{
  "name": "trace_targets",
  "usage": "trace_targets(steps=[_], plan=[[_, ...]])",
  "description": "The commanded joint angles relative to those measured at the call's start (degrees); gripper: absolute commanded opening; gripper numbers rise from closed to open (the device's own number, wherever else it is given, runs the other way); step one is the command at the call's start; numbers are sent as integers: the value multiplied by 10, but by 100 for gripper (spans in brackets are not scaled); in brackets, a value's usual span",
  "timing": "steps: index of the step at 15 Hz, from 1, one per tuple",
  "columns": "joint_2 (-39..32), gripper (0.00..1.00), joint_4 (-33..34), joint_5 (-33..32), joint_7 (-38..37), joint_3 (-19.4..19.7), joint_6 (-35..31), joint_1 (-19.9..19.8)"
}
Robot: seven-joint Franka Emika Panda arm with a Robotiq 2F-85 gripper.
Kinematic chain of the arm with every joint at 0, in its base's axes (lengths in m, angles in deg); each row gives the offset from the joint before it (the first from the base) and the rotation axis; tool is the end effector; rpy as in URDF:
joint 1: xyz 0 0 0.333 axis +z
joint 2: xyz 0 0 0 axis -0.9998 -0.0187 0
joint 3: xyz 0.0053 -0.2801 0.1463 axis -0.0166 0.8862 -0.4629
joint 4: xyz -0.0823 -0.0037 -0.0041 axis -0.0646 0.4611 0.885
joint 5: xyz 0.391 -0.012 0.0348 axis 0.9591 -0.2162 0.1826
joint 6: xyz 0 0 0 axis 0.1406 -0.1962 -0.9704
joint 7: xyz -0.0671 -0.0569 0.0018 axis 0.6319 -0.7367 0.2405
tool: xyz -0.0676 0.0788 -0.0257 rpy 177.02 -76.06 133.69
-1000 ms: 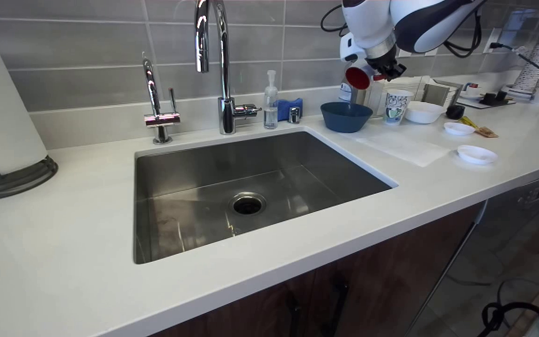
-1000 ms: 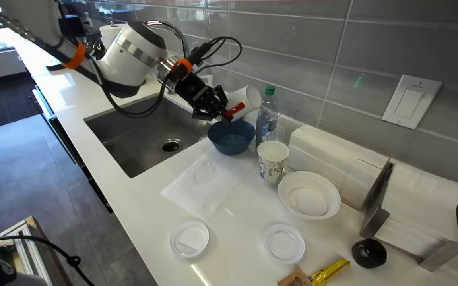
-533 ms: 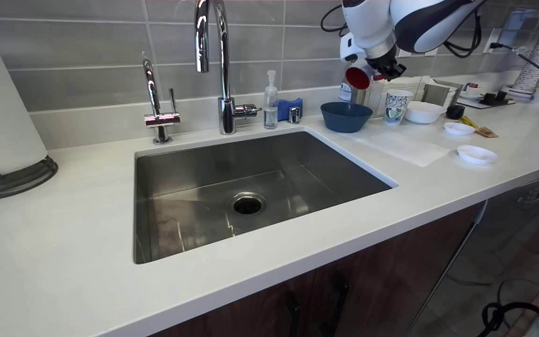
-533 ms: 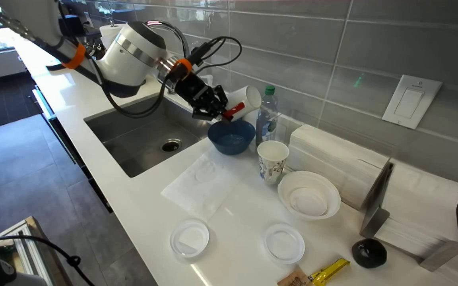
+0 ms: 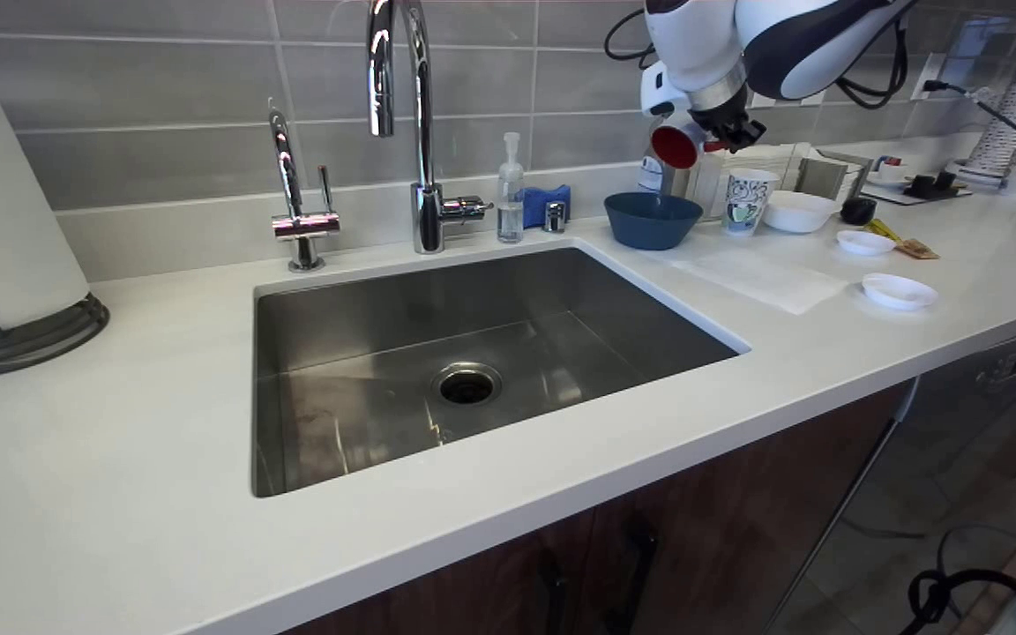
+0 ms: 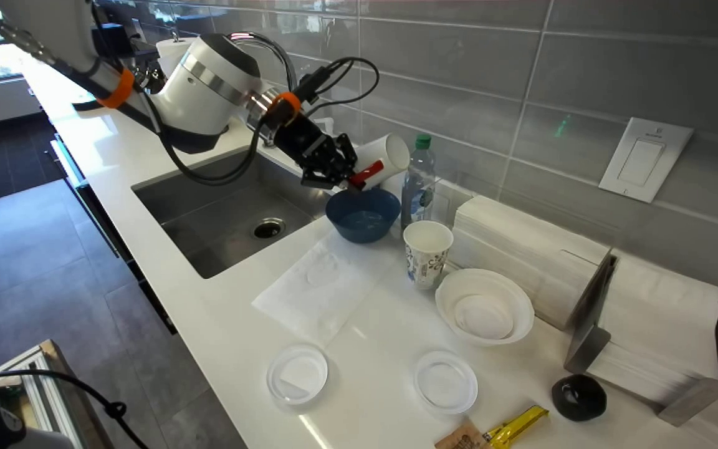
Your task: Pour the water in the cup into the bowl
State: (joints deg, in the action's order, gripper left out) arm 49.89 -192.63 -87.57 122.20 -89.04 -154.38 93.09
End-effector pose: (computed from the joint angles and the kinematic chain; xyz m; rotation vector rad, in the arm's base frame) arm 0.5748 0.0145 0.3281 1.6043 1.4830 -0.5132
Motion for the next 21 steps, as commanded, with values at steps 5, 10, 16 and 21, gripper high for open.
trace_targets(steps=[5, 10, 16, 21], plan=[[-3, 3, -3, -24, -10, -10, 18, 2], [-6, 3, -3, -35, -16, -16, 24, 5], [-9, 3, -4, -51, -20, -18, 46, 6], [-14, 3, -2, -53, -25, -20, 60, 7]])
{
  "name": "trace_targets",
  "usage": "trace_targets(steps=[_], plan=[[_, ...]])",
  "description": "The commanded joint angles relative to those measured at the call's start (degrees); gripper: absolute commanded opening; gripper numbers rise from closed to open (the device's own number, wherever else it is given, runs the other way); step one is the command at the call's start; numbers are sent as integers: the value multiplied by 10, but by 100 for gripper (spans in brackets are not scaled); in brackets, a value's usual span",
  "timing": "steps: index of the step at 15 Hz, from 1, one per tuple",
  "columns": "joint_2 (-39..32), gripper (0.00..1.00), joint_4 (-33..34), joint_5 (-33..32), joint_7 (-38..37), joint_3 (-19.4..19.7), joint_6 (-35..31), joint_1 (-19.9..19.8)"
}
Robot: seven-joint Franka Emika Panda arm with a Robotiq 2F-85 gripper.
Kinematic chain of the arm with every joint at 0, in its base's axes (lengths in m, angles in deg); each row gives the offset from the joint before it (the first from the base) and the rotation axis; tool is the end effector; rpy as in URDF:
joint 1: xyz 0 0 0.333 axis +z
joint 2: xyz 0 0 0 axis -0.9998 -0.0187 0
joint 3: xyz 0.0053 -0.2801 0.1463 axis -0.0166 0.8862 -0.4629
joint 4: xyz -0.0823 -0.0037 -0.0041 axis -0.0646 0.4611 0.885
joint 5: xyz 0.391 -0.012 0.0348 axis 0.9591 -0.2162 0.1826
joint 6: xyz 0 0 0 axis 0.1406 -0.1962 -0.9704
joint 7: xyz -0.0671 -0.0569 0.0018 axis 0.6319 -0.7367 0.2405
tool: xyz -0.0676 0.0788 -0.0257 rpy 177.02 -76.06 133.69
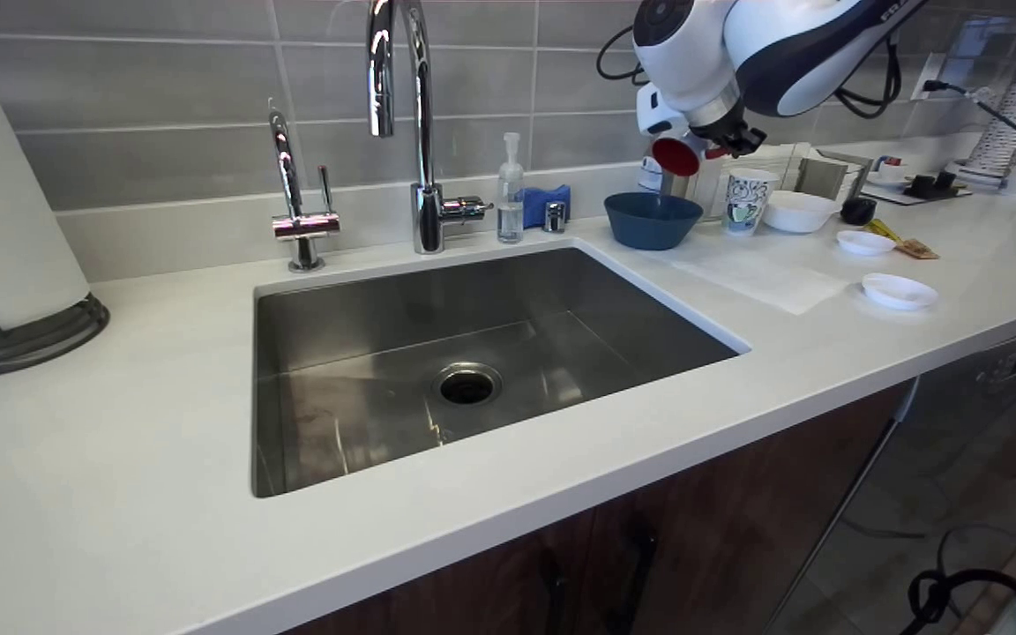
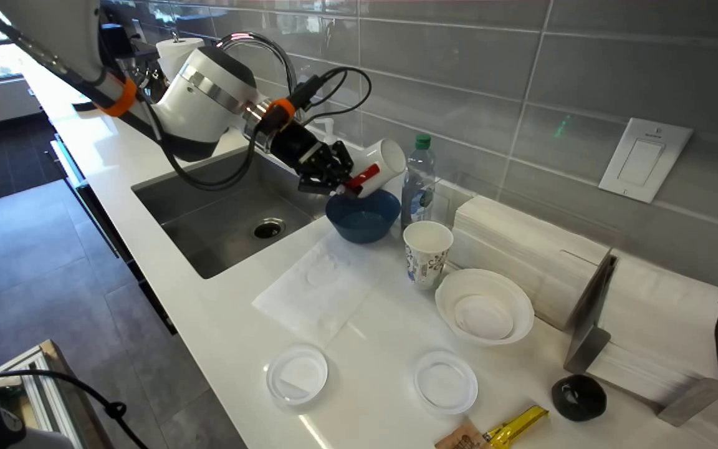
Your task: Pour the water in the cup into the bowl
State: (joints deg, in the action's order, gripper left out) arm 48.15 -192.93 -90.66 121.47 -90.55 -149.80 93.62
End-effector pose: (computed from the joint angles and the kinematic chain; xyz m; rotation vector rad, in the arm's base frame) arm 0.5702 0.0234 0.3113 1.5260 1.4754 -0.5977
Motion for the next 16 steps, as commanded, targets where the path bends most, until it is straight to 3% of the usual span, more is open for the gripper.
trace_targets(steps=[1, 8, 16], plan=[[6, 3, -1, -17, -16, -5, 8, -1], [57, 3, -35, 30, 2, -3, -41, -25], [183, 3, -146, 113, 47, 18, -141, -49]])
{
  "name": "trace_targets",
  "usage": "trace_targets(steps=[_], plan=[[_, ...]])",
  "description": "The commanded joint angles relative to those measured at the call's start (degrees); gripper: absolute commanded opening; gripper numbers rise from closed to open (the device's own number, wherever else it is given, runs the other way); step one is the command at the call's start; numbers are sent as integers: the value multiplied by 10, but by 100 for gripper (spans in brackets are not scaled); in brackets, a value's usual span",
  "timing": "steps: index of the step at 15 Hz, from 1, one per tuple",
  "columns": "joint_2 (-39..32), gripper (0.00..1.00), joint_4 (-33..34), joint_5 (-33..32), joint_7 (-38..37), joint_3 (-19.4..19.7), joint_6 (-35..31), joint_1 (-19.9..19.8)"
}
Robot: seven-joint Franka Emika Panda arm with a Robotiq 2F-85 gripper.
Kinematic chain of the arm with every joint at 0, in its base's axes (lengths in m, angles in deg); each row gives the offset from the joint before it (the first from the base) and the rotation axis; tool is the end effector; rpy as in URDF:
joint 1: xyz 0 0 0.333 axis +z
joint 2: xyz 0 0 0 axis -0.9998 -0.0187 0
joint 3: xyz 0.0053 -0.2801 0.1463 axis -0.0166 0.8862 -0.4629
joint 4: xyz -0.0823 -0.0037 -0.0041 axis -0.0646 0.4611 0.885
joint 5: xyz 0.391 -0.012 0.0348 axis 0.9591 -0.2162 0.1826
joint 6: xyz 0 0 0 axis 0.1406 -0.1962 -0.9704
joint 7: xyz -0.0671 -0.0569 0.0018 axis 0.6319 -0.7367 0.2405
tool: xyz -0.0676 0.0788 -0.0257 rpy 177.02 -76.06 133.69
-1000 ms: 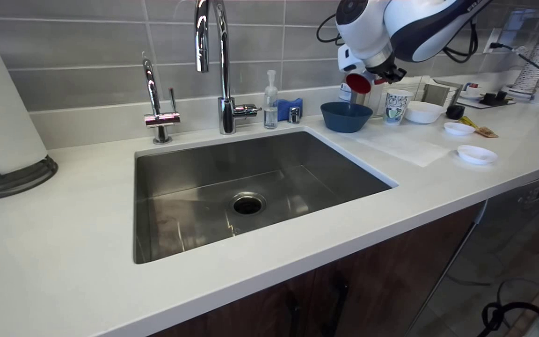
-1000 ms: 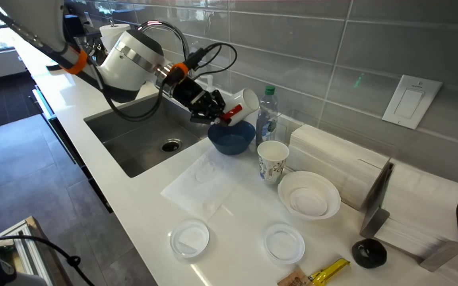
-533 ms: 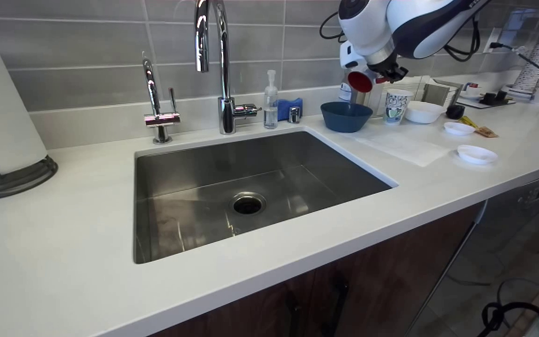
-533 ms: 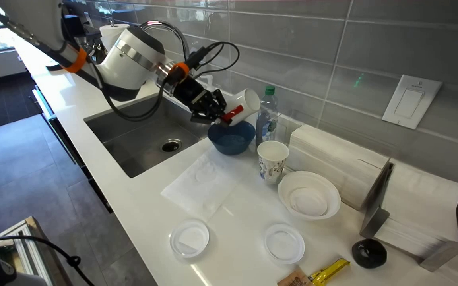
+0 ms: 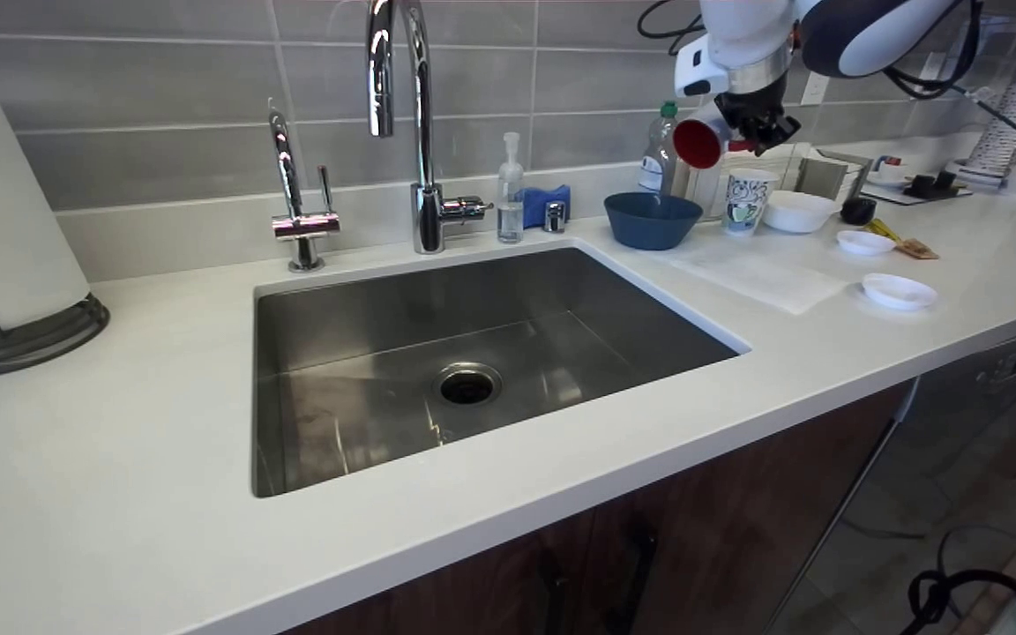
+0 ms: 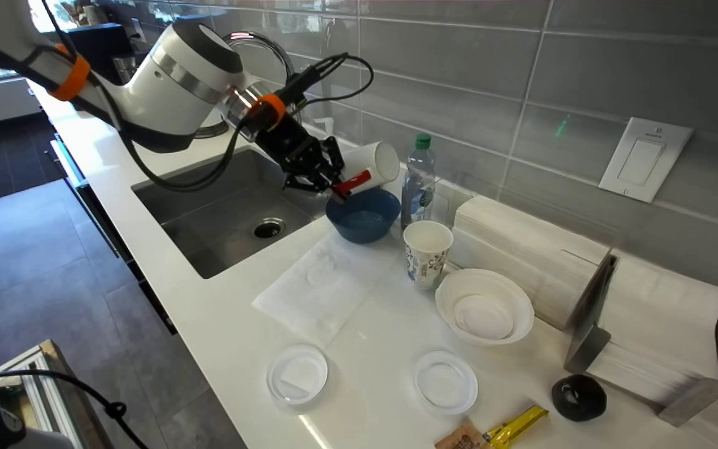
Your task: Pour the water in the cup into the bowl
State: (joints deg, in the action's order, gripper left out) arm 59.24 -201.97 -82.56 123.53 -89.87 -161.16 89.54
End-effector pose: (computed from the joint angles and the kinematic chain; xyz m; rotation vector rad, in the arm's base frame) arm 0.5301 0.0006 0.3468 1.7136 1.5254 -0.4171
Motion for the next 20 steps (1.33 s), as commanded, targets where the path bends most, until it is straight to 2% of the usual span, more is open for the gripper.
trace_targets(steps=[1, 4, 6, 11, 15, 16, 18, 19, 20], plan=[[92, 3, -70, 47, 39, 18, -35, -11], [146, 3, -108, 106, 88, 49, -69, -19], [172, 3, -130, 145, 130, 77, -118, -24], [196, 3, -169, 264, 255, 151, -238, -25], [200, 3, -201, 429, 416, 198, -305, -10], [200, 3, -206, 472, 461, 231, -313, 21], [197, 3, -209, 560, 541, 261, -309, 52], [194, 3, -208, 609, 582, 252, -302, 45], [192, 3, -206, 655, 621, 263, -293, 59]])
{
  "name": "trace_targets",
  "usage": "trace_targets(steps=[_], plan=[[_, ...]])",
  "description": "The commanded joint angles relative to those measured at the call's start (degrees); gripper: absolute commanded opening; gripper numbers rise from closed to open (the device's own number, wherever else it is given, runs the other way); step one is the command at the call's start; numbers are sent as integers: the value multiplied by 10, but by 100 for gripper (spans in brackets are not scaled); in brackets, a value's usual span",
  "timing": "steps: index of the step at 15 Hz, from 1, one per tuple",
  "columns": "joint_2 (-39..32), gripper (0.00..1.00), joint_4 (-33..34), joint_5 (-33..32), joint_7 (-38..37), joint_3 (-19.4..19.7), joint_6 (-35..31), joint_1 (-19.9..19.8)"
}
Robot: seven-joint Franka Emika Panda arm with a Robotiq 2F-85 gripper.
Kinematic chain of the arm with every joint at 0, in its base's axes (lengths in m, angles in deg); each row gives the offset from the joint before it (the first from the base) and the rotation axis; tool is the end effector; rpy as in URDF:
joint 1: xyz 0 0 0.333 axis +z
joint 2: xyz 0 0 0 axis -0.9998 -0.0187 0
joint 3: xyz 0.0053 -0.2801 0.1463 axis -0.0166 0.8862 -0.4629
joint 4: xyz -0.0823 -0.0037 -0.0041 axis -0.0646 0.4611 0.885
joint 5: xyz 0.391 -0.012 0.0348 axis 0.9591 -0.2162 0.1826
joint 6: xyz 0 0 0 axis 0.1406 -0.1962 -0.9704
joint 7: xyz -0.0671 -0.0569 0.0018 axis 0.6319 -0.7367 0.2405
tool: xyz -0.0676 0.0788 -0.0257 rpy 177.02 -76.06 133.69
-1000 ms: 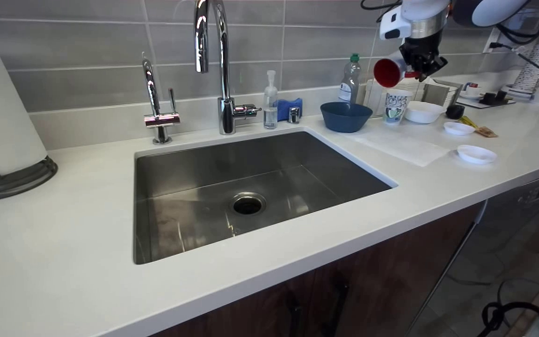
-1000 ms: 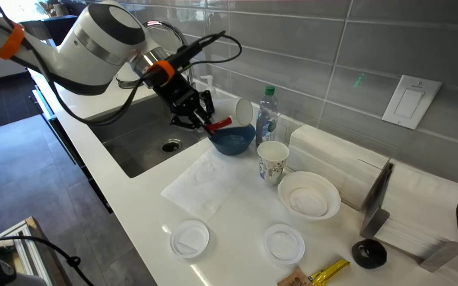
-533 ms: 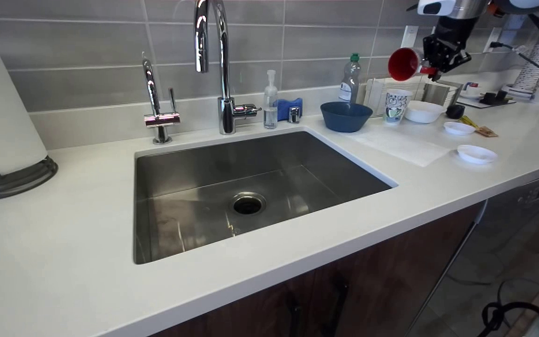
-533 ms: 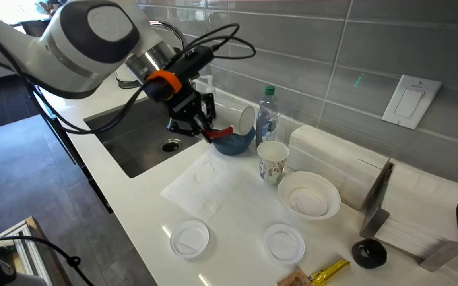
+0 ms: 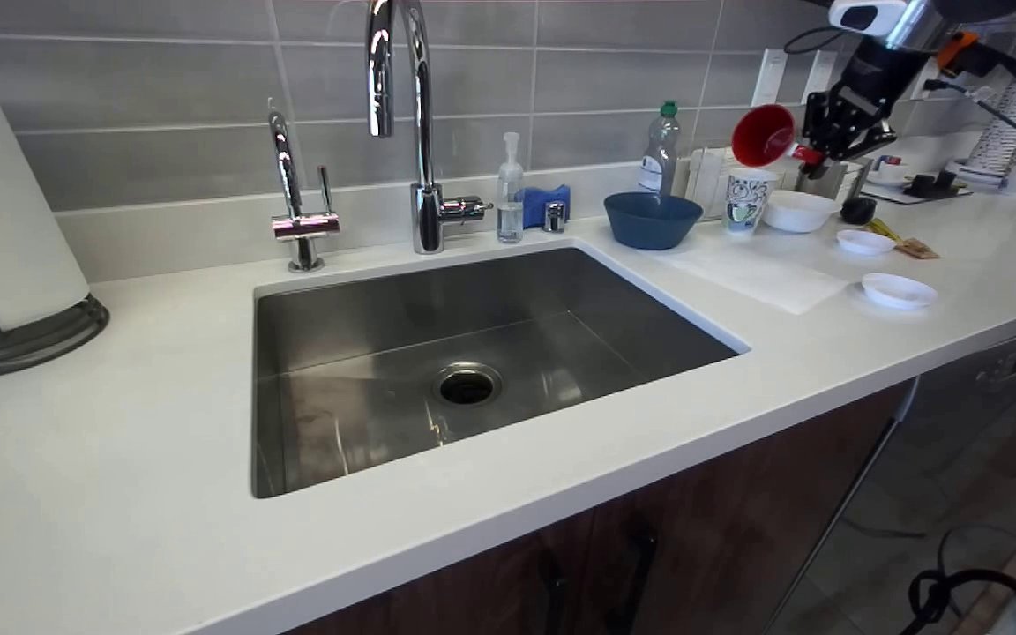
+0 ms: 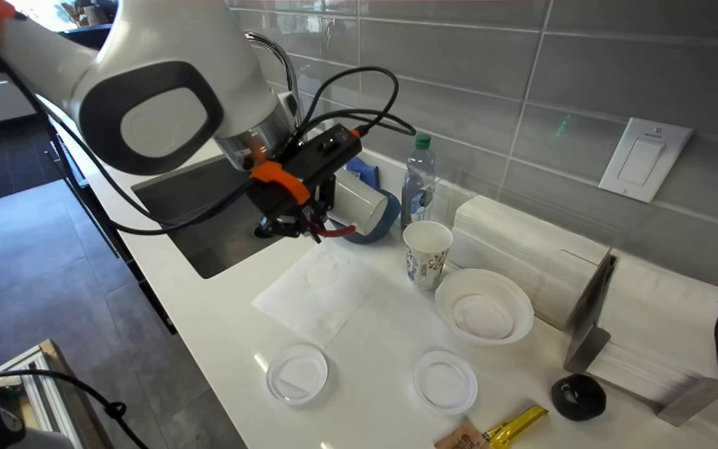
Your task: Pour the water in the cup into the bowl
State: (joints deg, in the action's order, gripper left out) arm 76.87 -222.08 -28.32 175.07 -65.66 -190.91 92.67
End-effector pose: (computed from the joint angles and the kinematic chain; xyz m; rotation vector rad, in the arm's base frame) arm 0.4339 -0.1271 0.3715 2.1901 1.8093 0.2725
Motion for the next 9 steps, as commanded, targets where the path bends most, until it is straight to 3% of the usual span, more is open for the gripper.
trace_targets(steps=[1, 5, 9], plan=[[15, 3, -3, 157, 143, 22, 12, 32], [11, 3, 7, 294, 259, 32, 52, 38], [-3, 3, 20, 391, 333, 38, 102, 22]])
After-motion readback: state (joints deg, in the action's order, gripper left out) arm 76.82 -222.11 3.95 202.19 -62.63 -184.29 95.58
